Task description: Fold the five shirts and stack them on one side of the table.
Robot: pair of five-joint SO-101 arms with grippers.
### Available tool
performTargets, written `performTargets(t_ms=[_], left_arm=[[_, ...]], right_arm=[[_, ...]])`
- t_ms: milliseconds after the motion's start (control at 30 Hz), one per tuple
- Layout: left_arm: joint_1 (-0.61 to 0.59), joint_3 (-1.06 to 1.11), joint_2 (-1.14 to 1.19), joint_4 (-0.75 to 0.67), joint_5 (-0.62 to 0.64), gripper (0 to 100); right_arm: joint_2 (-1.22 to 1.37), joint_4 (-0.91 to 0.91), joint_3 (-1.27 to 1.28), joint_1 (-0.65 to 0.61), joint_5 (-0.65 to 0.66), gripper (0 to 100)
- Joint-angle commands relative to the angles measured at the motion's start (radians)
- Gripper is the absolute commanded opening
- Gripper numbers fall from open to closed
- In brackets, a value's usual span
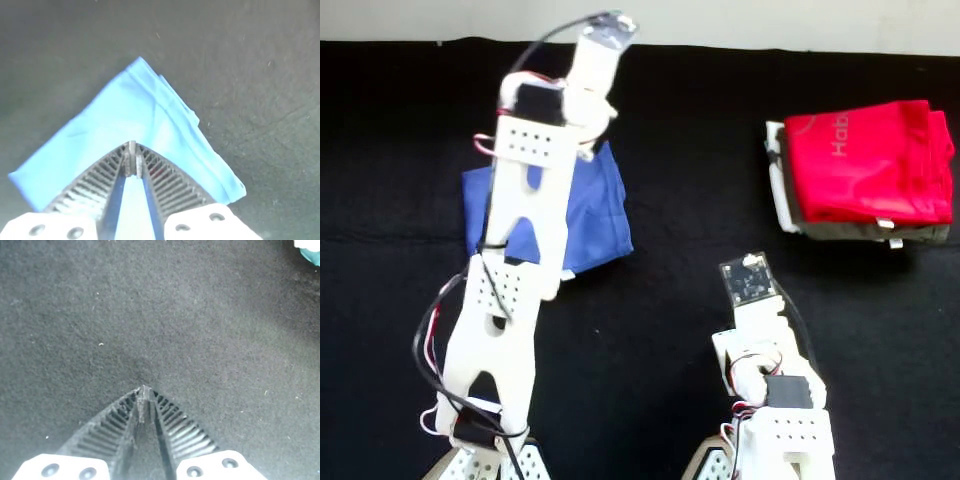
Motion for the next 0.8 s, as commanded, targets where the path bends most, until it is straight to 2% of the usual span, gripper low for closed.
performTargets(t_ms=[0, 133, 300, 367, 467, 600, 767], left_arm=[[-0.016, 0.030, -0.193, 0.021, 0.012, 1], [-0.042, 0.395, -0.450, 0.021, 0.012, 1], [-0.139, 1.044, -0.799, 0.011, 0.002, 1], [-0.194, 1.299, -0.914, -0.028, -0.041, 1], [-0.263, 1.693, -1.059, -0.187, -0.133, 1], [-0.288, 2.146, -1.202, -0.545, -0.172, 1], [-0.292, 2.454, -1.273, -0.879, -0.172, 1]], right_arm=[[-0.010, 0.002, 0.056, 0.005, 0.002, 0.6], [-0.010, 0.002, 0.056, 0.005, 0.002, 0.6], [-0.010, 0.002, 0.058, 0.005, 0.002, 0.6], [-0.010, 0.002, 0.058, 0.005, 0.002, 0.6], [-0.010, 0.002, 0.058, 0.005, 0.002, 0.6], [-0.010, 0.002, 0.058, 0.005, 0.002, 0.6], [-0.010, 0.002, 0.058, 0.005, 0.002, 0.6]])
